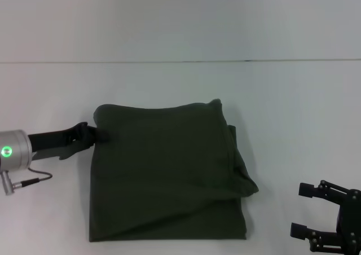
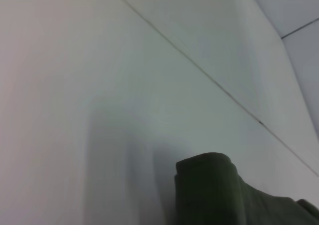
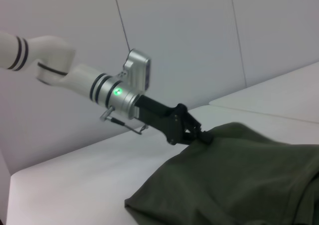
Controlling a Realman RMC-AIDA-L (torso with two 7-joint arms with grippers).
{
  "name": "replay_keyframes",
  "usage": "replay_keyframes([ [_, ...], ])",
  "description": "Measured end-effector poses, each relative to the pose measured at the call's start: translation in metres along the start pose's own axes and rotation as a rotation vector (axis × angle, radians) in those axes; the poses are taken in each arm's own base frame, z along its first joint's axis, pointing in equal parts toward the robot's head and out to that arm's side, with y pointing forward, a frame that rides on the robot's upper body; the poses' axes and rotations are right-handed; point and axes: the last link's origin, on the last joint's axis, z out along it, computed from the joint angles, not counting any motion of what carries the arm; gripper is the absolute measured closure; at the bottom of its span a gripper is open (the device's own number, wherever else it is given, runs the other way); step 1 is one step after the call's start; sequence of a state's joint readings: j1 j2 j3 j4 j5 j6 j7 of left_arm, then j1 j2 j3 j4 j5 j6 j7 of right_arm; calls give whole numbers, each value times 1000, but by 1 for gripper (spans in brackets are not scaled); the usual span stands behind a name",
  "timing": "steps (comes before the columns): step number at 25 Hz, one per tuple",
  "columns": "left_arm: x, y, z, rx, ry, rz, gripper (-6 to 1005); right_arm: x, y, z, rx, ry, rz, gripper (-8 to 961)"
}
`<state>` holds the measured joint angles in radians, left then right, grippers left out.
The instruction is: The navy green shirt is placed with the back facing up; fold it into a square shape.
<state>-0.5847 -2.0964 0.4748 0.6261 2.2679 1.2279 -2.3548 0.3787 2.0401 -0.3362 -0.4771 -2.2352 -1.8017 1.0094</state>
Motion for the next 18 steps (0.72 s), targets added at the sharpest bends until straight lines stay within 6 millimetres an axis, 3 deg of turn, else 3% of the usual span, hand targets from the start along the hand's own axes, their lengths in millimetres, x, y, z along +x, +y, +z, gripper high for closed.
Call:
replay_keyframes([
  [12,-10,5,1,-54,-23,22,894,-1,-1,4,-2,-2,-7,7],
  [18,-16,-1,-8,-82,9,53,884,0,-2,5,24,-11,-5,6],
])
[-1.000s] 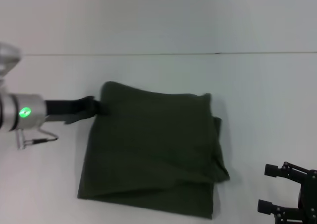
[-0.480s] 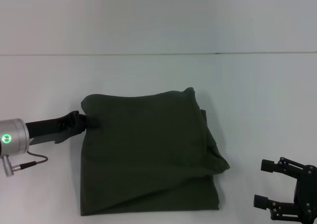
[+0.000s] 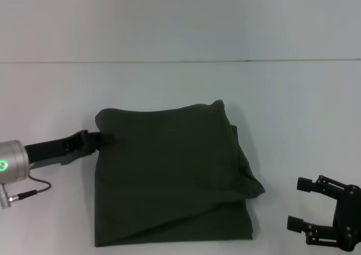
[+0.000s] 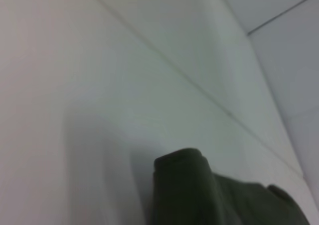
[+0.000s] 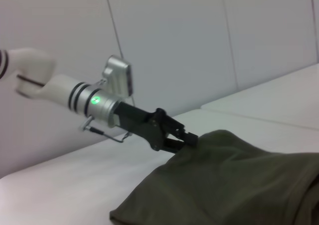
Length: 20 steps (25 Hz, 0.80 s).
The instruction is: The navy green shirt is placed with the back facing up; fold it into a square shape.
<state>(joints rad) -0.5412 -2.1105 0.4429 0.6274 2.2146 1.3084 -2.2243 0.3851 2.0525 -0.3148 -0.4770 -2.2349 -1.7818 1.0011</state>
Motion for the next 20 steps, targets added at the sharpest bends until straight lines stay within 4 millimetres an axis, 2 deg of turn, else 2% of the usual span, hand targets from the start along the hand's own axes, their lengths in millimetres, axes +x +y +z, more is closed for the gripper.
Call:
replay_keyframes([
  [1,0,-2,-3,-5,16,5,882,0,0,0,6,-5,0,6],
  [6,3,4,-19,-105,104,130,663,-4,-2,2,32,-44,-3,7],
  [12,-1,10,-44,-174,207,482,425,-14,-13,15,149,-169,-34,6],
  [14,-9,14,-50,-206,259,588,334,-16,-21,29,208,-212,-37,6],
  [15,-9,14,-50,-206,259,588,289,-17,-25,37,221,-216,-42,6],
  [16,-21,18,-56,-240,341,689,243,-18,-28,48,229,-209,-49,6],
  [20,-41,20,-61,-269,428,814,119,-21,-39,96,244,-140,-97,6],
])
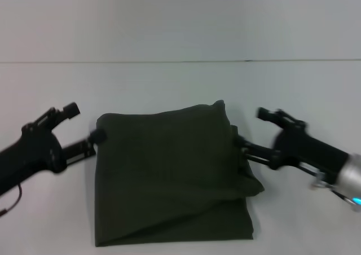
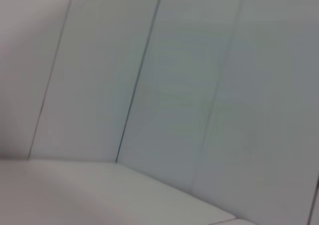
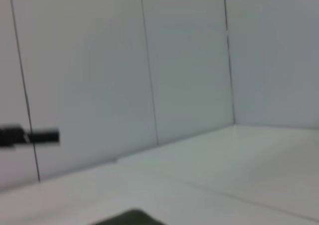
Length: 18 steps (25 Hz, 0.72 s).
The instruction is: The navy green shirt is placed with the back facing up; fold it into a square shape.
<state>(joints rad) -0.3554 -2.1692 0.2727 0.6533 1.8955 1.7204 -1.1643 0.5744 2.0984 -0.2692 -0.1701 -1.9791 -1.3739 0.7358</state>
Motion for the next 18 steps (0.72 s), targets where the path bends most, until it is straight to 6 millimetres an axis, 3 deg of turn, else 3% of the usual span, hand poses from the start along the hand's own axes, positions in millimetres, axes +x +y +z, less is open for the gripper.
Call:
replay_keyframes([
  [3,-9,11,-7,-13,29,76,40,4,9,34,-11,56,-81,6],
  [12,-22,17,-17,44,64,92,48,19,13,59,19,200,-98,7],
  [18,-24,15,-17,53,57,91,47,33,13,60,59,283,-79,6],
])
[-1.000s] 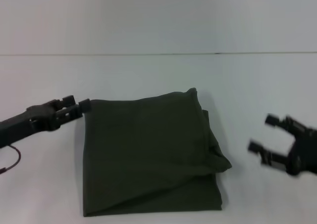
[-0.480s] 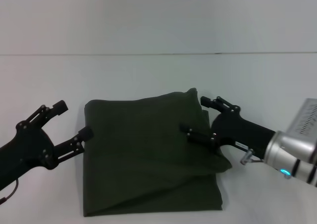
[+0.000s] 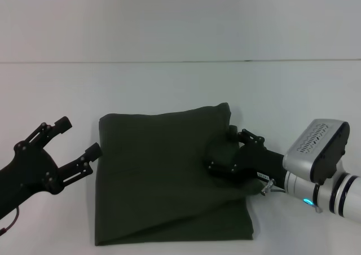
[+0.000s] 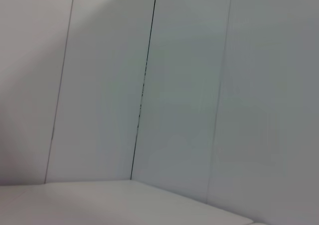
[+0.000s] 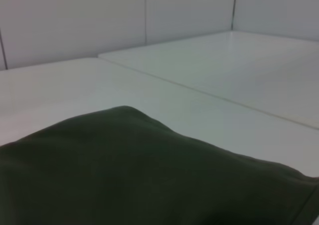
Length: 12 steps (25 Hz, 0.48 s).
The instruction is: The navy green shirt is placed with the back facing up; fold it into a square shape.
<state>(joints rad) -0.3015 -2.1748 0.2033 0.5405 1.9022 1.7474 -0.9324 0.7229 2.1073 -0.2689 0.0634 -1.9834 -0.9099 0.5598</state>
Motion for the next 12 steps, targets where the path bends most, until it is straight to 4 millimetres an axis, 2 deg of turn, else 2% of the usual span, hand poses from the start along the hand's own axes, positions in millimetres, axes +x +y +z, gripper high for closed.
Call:
replay_keyframes([
  [7,0,-3,0,16,-3,-27,47,-5,-2,-15,-9,-106,21,5],
  [12,4,-10,-5,23,-31,-143,47,-3,-2,-50,-24,-256,23,6],
])
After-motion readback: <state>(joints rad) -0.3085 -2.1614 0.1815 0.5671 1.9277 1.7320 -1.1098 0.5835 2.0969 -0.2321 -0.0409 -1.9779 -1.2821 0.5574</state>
